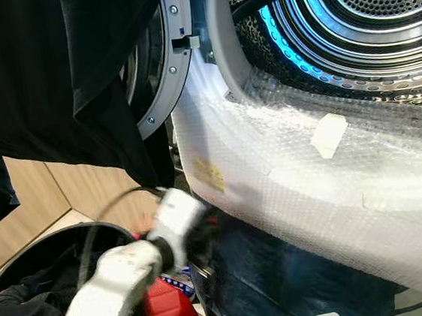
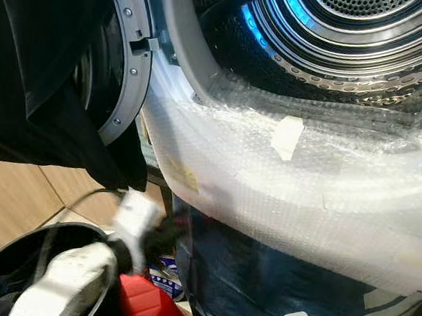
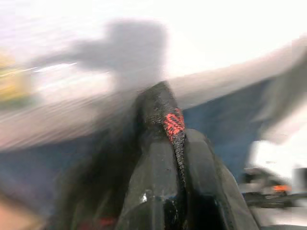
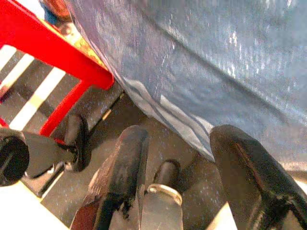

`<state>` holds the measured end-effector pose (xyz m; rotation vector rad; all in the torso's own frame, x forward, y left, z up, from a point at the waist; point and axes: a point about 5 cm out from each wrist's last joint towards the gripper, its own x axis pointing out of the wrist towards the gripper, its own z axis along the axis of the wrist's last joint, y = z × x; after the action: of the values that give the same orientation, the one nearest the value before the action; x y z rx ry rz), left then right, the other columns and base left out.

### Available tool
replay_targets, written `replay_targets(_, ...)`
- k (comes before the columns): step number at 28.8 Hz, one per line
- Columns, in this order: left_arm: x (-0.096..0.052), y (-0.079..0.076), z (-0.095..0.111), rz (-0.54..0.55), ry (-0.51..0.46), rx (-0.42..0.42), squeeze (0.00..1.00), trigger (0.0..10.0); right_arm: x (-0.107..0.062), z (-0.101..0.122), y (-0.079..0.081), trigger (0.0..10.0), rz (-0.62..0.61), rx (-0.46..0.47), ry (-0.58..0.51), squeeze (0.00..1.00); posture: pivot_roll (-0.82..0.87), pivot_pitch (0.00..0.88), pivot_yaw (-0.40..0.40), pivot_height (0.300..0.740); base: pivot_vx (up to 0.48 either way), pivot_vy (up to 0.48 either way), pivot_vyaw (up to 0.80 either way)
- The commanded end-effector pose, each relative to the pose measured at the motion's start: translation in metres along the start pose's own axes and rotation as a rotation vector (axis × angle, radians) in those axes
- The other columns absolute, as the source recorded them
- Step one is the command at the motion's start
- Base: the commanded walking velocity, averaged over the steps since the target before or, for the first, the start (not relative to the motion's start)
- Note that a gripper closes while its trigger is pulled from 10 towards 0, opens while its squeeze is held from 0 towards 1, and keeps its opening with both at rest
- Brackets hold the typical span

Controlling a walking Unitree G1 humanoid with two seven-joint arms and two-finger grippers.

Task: Clothes washing

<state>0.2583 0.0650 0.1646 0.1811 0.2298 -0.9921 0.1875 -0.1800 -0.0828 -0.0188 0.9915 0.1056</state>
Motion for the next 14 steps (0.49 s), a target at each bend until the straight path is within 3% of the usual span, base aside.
replay_targets(1, 0.011, -0.009, 0.002, -0.075, -0.008, 0.019, 0.0, 0.0, 0.001, 0.006, 0.0, 10.0, 0.001, 0.003, -0.025, 0.0, 0.08, 0.0, -0.032, 0.74, 0.0, 0.0, 0.0)
replay_targets(5, 0.021, -0.01, -0.004, -0.051, 0.005, 0.003, 0.0, 0.0, 0.001, 0.016, -0.002, 10.0, -0.004, 0.007, -0.063, 0.0, 0.06, 0.0, -0.027, 0.74, 0.0, 0.0, 0.0)
replay_targets(8, 0.022, -0.008, -0.011, -0.016, 0.04, 0.039, 0.0, 0.0, 0.001, 0.023, -0.003, 10.0, 0.009, -0.029, -0.09, 0.0, 0.05, 0.0, -0.026, 0.74, 0.0, 0.0, 0.0)
replay_targets(14, 0.023, -0.006, -0.01, 0.021, -0.002, 0.003, 0.0, 0.0, -0.001, 0.042, -0.004, 10.0, 0.129, -0.185, -0.168, 0.0, 0.06, 0.0, -0.031, 0.74, 0.0, 0.0, 0.0)
